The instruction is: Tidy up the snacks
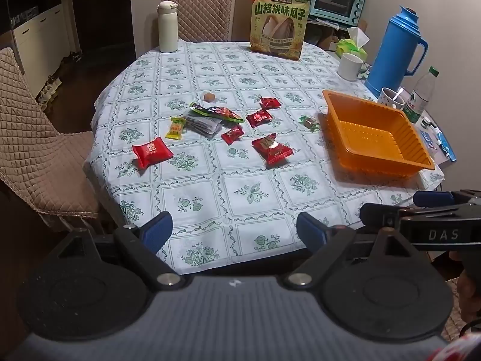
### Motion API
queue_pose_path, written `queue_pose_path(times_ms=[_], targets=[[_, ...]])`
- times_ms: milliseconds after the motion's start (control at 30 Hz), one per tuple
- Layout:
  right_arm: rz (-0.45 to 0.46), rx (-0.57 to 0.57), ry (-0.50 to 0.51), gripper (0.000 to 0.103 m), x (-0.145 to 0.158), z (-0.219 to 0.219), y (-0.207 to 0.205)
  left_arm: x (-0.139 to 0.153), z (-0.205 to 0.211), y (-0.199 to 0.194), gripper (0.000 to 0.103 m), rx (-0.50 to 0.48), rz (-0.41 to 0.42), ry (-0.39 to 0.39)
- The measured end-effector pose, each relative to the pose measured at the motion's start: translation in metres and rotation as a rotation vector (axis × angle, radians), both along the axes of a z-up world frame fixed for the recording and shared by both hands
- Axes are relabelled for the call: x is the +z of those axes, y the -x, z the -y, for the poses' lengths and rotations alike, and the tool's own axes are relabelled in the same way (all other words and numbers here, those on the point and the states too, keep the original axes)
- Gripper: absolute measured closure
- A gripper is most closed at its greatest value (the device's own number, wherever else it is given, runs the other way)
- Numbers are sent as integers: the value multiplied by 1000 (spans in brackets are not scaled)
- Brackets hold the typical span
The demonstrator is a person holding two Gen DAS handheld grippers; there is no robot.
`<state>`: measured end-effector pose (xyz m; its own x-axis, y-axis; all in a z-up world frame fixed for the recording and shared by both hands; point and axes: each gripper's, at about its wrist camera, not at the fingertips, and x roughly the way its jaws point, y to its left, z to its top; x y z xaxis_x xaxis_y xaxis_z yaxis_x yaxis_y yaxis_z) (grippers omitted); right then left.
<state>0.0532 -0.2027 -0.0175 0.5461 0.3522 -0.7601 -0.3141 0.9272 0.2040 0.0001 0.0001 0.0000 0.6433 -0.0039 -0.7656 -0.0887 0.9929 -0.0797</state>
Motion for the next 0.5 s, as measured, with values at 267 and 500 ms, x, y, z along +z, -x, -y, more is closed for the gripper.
queue_pose_path(times_ms=[267, 500], targets=[[6, -1, 0, 0, 0, 0, 0, 0, 0, 0, 14, -2, 3, 4], [9, -7, -1, 0, 2, 4, 2, 0, -1, 0, 14, -5, 4, 5]])
